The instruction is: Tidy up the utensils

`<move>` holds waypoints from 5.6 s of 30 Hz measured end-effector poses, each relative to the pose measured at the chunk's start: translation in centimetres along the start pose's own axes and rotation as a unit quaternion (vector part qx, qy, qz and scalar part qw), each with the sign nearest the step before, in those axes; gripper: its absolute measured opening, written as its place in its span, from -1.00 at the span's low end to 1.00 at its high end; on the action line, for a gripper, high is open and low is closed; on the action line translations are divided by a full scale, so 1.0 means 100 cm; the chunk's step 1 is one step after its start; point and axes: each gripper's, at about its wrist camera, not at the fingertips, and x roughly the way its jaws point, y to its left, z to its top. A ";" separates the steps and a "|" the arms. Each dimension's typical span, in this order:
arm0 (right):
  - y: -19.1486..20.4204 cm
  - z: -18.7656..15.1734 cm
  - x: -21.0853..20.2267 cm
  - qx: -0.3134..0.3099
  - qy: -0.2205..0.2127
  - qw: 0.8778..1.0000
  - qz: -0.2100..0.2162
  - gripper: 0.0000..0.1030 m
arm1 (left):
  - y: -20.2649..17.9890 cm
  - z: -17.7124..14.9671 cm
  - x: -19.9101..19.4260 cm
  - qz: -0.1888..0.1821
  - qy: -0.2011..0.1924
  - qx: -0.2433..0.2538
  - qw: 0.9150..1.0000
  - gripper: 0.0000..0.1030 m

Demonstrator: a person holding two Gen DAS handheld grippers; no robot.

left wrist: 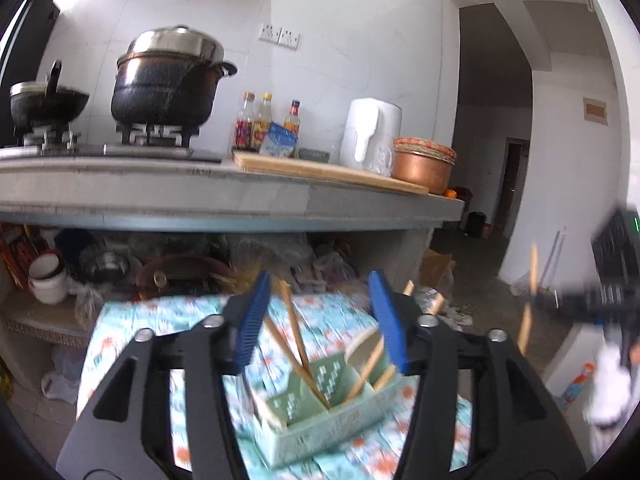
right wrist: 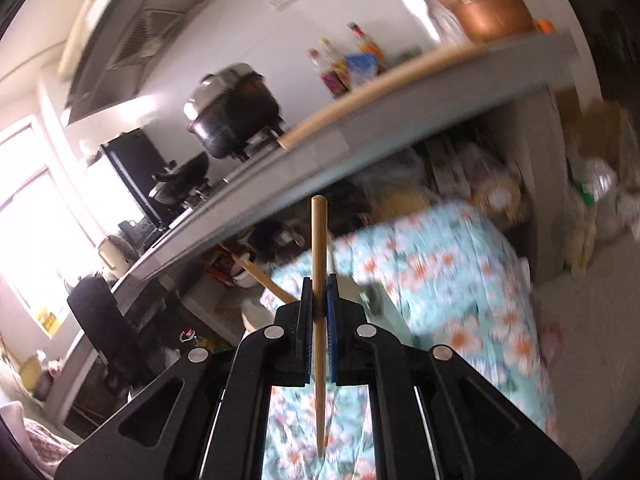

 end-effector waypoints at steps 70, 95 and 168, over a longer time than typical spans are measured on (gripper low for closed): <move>0.032 -0.060 0.045 -0.130 -0.029 0.990 -0.043 0.80 | -0.004 -0.106 0.003 0.094 0.195 -0.050 0.975 0.84; -0.023 -0.136 -0.007 -0.131 0.054 0.959 -0.245 0.87 | -0.059 -0.118 -0.028 0.314 0.194 -0.006 0.929 0.84; -0.011 -0.127 -0.017 -0.158 0.039 0.951 -0.261 0.87 | -0.055 -0.108 -0.075 0.336 0.151 0.000 0.930 0.84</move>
